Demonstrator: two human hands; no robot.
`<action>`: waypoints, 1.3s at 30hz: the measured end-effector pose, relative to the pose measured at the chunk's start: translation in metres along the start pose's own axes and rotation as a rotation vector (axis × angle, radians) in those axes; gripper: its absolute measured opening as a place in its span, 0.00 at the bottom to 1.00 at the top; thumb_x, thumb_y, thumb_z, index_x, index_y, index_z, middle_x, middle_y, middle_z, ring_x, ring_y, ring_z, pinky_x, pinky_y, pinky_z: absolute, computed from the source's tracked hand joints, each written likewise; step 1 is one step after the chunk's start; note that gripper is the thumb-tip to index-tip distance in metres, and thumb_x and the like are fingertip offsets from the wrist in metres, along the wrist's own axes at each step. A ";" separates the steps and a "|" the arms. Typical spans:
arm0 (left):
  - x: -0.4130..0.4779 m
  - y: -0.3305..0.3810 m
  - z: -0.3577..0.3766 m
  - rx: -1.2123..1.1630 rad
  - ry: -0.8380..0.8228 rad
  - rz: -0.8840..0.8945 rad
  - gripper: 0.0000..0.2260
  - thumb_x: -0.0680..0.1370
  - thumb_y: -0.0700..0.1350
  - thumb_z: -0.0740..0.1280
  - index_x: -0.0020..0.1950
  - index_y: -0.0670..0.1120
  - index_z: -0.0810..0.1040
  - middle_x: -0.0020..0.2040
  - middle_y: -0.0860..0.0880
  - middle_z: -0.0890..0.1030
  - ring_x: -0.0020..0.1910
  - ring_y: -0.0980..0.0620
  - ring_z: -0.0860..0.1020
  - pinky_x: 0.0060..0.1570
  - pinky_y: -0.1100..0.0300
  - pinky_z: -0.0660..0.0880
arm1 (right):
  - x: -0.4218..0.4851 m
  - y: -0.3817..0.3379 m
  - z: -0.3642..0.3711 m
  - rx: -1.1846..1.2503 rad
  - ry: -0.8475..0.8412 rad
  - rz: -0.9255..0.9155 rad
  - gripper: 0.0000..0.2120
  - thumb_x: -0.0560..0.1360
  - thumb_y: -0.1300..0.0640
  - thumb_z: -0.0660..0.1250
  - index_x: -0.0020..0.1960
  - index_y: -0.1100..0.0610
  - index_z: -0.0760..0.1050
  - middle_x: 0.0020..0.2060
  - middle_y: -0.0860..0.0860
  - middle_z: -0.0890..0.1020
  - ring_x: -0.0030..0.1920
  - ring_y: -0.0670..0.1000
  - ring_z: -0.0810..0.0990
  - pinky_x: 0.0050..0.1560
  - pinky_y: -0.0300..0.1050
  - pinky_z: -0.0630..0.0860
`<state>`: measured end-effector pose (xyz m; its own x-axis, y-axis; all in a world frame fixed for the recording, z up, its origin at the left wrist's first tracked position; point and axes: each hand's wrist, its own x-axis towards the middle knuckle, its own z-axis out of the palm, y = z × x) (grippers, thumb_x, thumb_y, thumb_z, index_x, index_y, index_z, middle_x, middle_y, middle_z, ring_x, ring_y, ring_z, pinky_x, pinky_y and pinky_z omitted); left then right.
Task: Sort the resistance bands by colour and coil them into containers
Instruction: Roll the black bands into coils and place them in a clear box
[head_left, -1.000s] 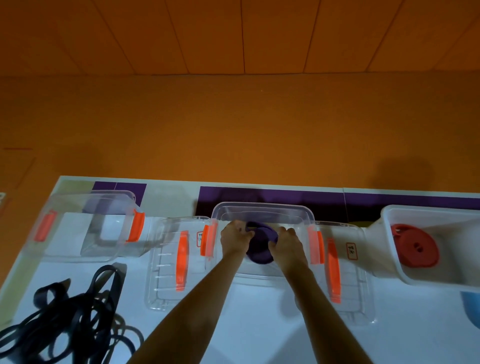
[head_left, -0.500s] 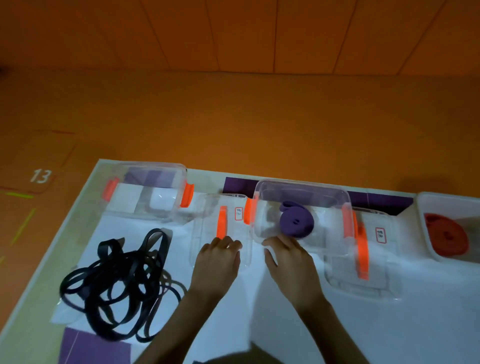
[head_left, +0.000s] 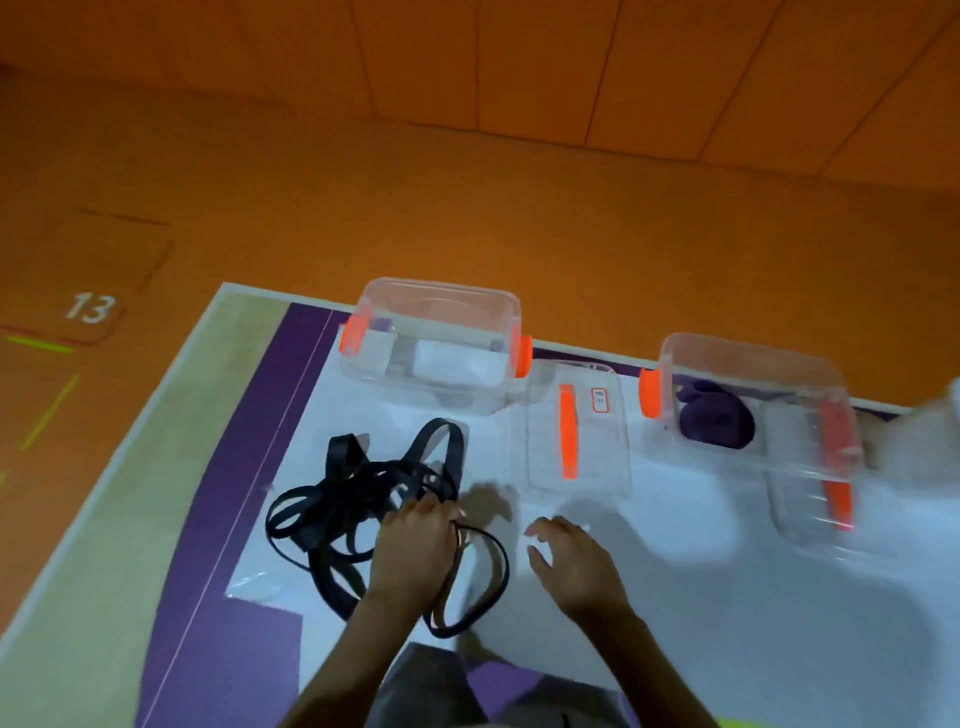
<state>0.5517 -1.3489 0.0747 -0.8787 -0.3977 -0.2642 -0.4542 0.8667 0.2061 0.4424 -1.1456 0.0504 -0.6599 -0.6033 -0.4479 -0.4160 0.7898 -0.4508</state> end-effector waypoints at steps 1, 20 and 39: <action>-0.004 -0.016 0.001 0.001 -0.005 -0.018 0.11 0.83 0.45 0.60 0.56 0.51 0.82 0.54 0.50 0.83 0.55 0.45 0.82 0.53 0.51 0.78 | 0.004 -0.011 0.012 0.039 -0.029 0.026 0.13 0.85 0.47 0.62 0.67 0.47 0.77 0.62 0.47 0.81 0.64 0.50 0.79 0.62 0.46 0.75; -0.013 -0.108 0.023 -0.675 -0.197 -0.047 0.33 0.82 0.39 0.69 0.84 0.52 0.59 0.66 0.51 0.79 0.66 0.52 0.78 0.67 0.56 0.76 | 0.041 -0.118 0.052 1.026 0.103 0.305 0.09 0.81 0.61 0.73 0.60 0.55 0.80 0.41 0.61 0.88 0.45 0.60 0.89 0.43 0.51 0.86; 0.031 -0.106 -0.019 -1.282 -0.204 -0.148 0.25 0.77 0.28 0.70 0.70 0.49 0.75 0.49 0.45 0.83 0.45 0.50 0.85 0.47 0.58 0.83 | 0.026 -0.112 0.013 1.219 0.212 0.382 0.10 0.80 0.65 0.72 0.59 0.55 0.83 0.52 0.57 0.84 0.42 0.48 0.86 0.38 0.37 0.82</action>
<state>0.5695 -1.4591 0.0623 -0.8222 -0.3131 -0.4753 -0.4597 -0.1273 0.8789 0.4797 -1.2514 0.0791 -0.7421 -0.2457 -0.6236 0.5805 0.2297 -0.7812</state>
